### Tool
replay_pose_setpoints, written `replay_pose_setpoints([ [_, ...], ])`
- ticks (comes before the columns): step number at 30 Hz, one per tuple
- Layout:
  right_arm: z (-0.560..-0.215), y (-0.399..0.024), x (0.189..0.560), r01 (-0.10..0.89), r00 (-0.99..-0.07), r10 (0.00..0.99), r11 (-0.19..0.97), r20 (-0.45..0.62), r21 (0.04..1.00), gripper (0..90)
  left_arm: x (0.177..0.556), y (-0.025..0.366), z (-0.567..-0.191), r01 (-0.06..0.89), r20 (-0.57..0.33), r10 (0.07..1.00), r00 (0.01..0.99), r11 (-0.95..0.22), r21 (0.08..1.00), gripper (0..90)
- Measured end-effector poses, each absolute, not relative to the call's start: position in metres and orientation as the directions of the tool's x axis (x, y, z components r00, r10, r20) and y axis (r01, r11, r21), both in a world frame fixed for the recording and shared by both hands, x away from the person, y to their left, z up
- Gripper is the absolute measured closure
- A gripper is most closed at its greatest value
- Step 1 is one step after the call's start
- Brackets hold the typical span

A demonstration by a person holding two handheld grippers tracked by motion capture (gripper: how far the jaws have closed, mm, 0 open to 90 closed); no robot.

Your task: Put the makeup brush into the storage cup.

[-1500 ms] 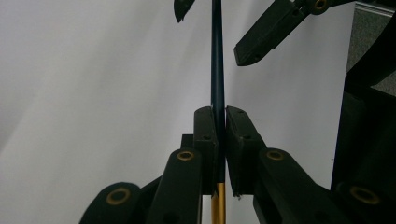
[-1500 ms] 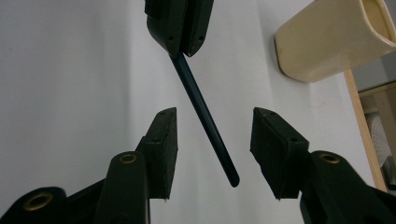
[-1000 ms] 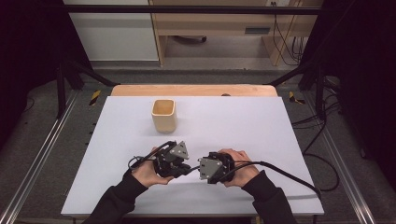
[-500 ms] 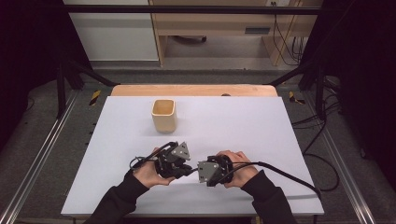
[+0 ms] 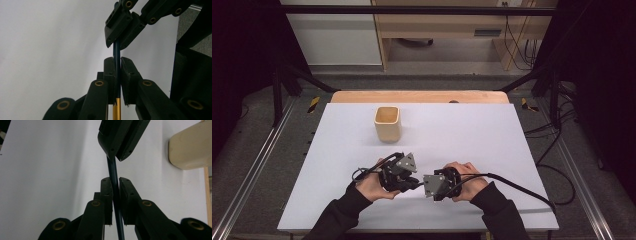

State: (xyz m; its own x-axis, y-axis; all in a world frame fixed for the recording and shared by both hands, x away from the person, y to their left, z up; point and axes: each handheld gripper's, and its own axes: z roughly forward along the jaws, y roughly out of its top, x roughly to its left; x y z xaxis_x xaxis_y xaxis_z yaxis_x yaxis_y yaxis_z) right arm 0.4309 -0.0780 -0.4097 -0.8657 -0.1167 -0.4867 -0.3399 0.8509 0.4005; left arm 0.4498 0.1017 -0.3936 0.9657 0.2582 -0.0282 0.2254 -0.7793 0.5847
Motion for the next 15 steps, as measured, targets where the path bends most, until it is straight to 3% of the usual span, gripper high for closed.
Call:
replay_pose_setpoints([
  [9, -0.409, -0.078, 0.431, -0.314, -0.886, -0.107, 0.855, -0.451, 0.413, 84.9, 0.45, 0.105, -0.392, 0.2, -0.01, 0.243, 0.97, -0.772, 0.603, 81.4],
  [14, -0.409, -0.079, 0.432, -0.283, -0.898, -0.079, 0.858, -0.434, 0.428, 84.9, 0.449, 0.11, -0.388, 0.182, 0.018, 0.245, 0.969, -0.766, 0.616, 72.7],
  [15, -0.409, -0.079, 0.433, -0.27, -0.901, -0.07, 0.862, -0.427, 0.429, 85.0, 0.449, 0.113, -0.387, 0.182, 0.03, 0.259, 0.965, -0.751, 0.634, 67.3],
])
